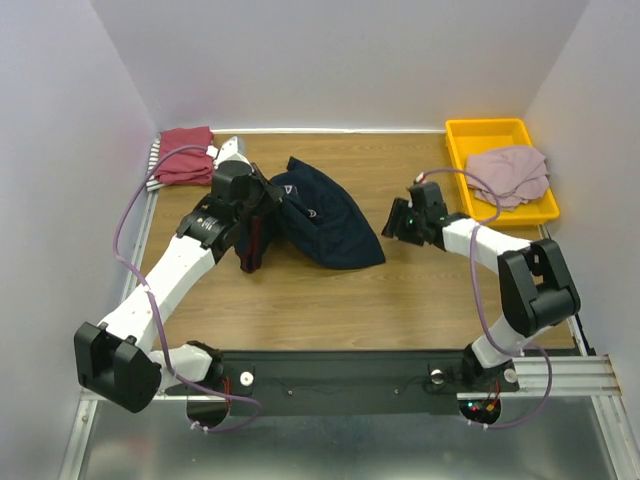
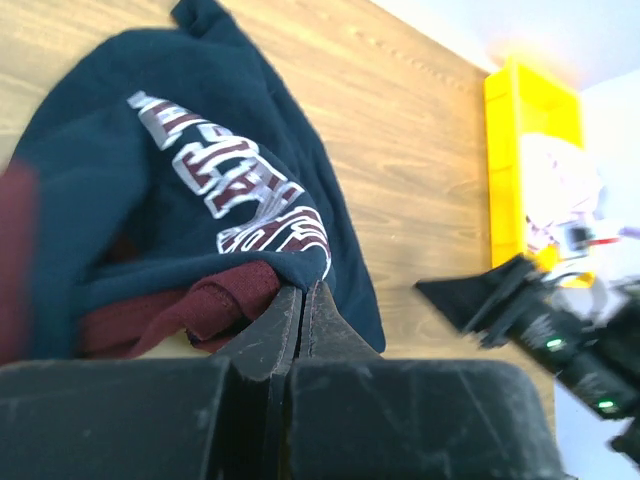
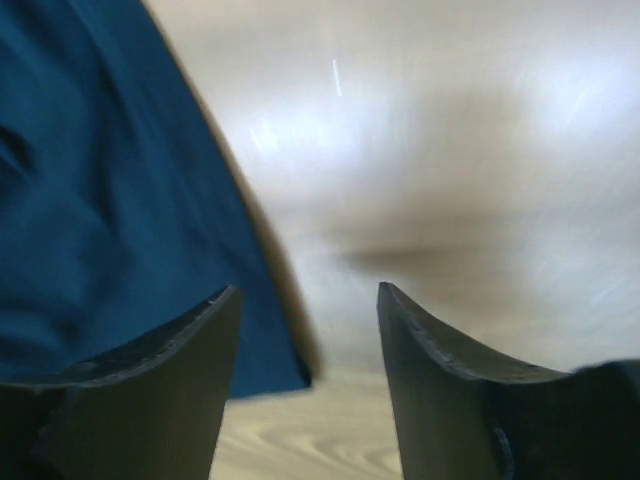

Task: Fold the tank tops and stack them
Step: Flatten the tank top out

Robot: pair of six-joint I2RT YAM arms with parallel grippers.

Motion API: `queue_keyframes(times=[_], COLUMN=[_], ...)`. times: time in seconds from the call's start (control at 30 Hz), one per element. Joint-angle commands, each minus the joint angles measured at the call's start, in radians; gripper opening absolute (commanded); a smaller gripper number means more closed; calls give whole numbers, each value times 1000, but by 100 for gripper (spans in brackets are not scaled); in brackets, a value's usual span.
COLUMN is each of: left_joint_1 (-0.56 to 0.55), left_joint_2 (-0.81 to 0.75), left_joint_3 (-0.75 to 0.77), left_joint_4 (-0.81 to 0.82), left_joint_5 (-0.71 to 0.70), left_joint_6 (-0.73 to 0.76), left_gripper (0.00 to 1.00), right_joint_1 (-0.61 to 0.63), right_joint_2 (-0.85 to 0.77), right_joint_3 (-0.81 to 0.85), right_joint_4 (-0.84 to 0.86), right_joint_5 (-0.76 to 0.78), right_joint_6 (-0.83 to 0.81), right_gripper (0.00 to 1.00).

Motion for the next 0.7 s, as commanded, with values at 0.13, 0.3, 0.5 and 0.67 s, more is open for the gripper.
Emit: queue_keyframes(times=[0.13,0.3,0.5,0.67], left_joint_1=[1,1,2,10], left_joint_2=[-27,-32,-39,-43], left_joint_3=[-30,-33,3,98], left_joint_4=[28,30,7,-39], left_joint_5=[18,18,12,4], left_joint_6=[-11,-13,4,58], left_gripper=[0,0,0,0], right_joint_1=[92,148,154,148], right_joint_2=[8,18,18,-177], right_joint_3=[-99,-131,-115,11], right_joint_4=[92,109,100,-4], right_joint_5=[-75,-40,-11,126], right_joint_6=[51,88,106,97], right_gripper=[65,63,12,0])
